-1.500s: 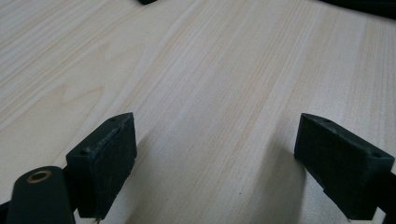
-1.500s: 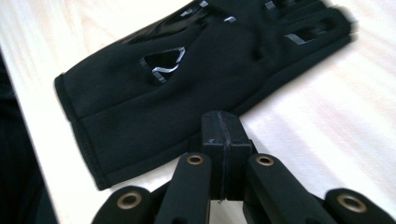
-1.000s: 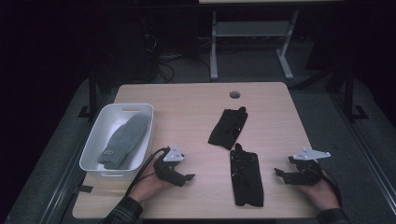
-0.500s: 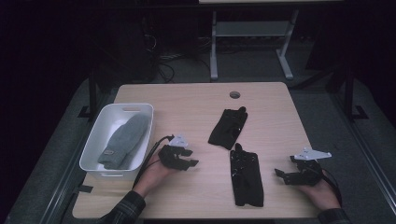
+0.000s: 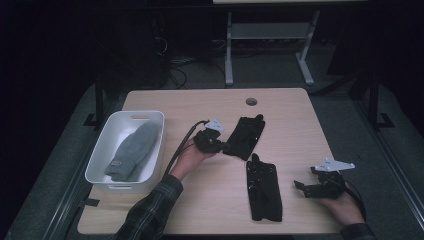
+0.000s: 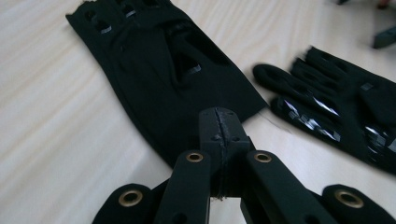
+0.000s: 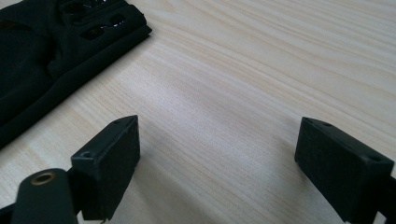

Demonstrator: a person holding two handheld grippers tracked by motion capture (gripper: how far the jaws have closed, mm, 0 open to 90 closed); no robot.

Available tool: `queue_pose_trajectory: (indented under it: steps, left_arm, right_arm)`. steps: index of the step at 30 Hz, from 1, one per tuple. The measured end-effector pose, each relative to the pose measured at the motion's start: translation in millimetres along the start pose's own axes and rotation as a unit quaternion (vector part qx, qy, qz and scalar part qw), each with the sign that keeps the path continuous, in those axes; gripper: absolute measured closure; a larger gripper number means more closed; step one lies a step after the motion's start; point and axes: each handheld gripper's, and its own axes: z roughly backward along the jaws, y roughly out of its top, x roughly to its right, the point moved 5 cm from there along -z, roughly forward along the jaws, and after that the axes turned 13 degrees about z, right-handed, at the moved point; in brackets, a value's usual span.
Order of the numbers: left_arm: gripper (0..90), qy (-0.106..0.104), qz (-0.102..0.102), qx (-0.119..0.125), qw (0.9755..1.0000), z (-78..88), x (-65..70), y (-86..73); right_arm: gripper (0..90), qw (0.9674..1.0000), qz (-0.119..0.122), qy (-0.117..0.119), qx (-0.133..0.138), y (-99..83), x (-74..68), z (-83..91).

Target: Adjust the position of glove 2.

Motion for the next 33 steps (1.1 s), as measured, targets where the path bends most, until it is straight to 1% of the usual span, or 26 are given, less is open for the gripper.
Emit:
queue_pose_trajectory:
  steps: [2, 3, 4, 5, 7, 8, 9, 10, 12, 13, 14, 19, 21, 26, 27, 28, 29, 32, 33]
  left_arm:
    - [89.3, 0.001, 0.003, -0.001, 1.0, -7.6, -1.6, 4.2]
    - [89.3, 0.007, 0.0, -0.005, 1.0, -12.2, -3.8, 6.1]
    - [89.4, 0.011, 0.001, -0.006, 0.9999, -14.9, -5.0, 6.6]
    - [89.3, 0.014, 0.001, -0.011, 0.9998, -17.9, -7.3, 6.7]
    - [89.3, 0.021, 0.008, -0.017, 0.9996, -25.5, -11.5, 5.0]
    - [89.3, 0.023, 0.009, -0.024, 0.9994, -28.2, -13.5, 3.2]
    - [89.4, 0.021, 0.014, -0.026, 0.9993, -30.7, -14.5, 1.3]
    - [89.4, 0.016, 0.021, -0.021, 0.9994, -31.2, -14.9, 0.5]
    - [89.4, 0.019, 0.019, -0.029, 0.9992, -29.7, -15.8, -1.5]
    - [89.4, 0.023, 0.019, -0.031, 0.9991, -29.2, -15.0, -3.5]
    - [89.5, 0.023, 0.016, -0.034, 0.999, -28.3, -15.3, -5.0]
    - [89.5, 0.018, 0.024, -0.031, 0.9991, -19.6, -14.1, -15.3]
    - [89.5, 0.016, 0.024, -0.034, 0.999, -14.5, -13.2, -20.9]
    - [89.5, 0.011, 0.024, -0.038, 0.9989, -3.2, -7.2, -34.0]
    - [89.5, 0.011, 0.028, -0.036, 0.9989, -1.2, -5.4, -36.6]
    - [89.5, 0.009, 0.025, -0.04, 0.9988, 1.4, -3.8, -39.6]
    - [89.5, 0.007, 0.027, -0.041, 0.9988, 3.4, -1.7, -42.4]
    - [89.5, 0.007, 0.022, -0.053, 0.9983, 9.9, 3.5, -48.9]
    - [89.5, 0.006, 0.017, -0.055, 0.9983, 12.3, 5.4, -52.1]
  right_arm:
    - [14.0, 1.0, 0.0, 0.0, 0.0, 0.0, -0.1, 0.0]
    - [14.0, 1.0, 0.0, 0.0, 0.0, 0.0, 0.0, 0.0]
    - [14.0, 1.0, -0.001, 0.0, 0.0, 0.0, 0.0, 0.0]
    - [14.0, 1.0, -0.001, 0.0, 0.0, 0.0, 0.0, 0.0]
    - [14.0, 1.0, -0.001, 0.0, 0.0, 0.0, 0.0, 0.0]
    - [14.0, 1.0, -0.001, -0.001, 0.0, 0.0, 0.2, -0.2]
    - [14.0, 1.0, -0.002, -0.001, 0.0, 0.1, 0.2, -0.2]
    - [14.0, 1.0, -0.002, -0.001, 0.0, 0.1, 0.3, -0.3]
    - [14.0, 1.0, -0.002, -0.001, 0.0, 0.1, 0.3, -0.3]
    - [14.0, 1.0, -0.002, -0.001, 0.0, 0.1, 0.3, -0.3]
    - [14.0, 1.0, -0.002, -0.001, 0.0, 0.1, 0.3, -0.3]
    - [14.0, 1.0, -0.002, -0.001, 0.0, 0.1, 0.3, -0.3]
    - [14.0, 1.0, -0.002, -0.001, 0.0, 0.1, 0.3, -0.3]
    - [14.0, 1.0, -0.001, -0.002, 0.0, 0.1, 0.4, -0.3]
    - [14.0, 1.0, -0.002, -0.002, 0.0, 0.1, 0.3, -0.3]
    - [14.0, 1.0, -0.002, -0.002, 0.0, 0.1, 0.3, -0.3]
    - [14.0, 1.0, -0.002, -0.002, 0.0, 0.1, 0.3, -0.3]
    - [14.0, 1.0, -0.002, -0.002, 0.0, 0.1, 0.3, -0.3]
    - [14.0, 1.0, -0.002, -0.002, 0.0, 0.1, 0.3, -0.3]
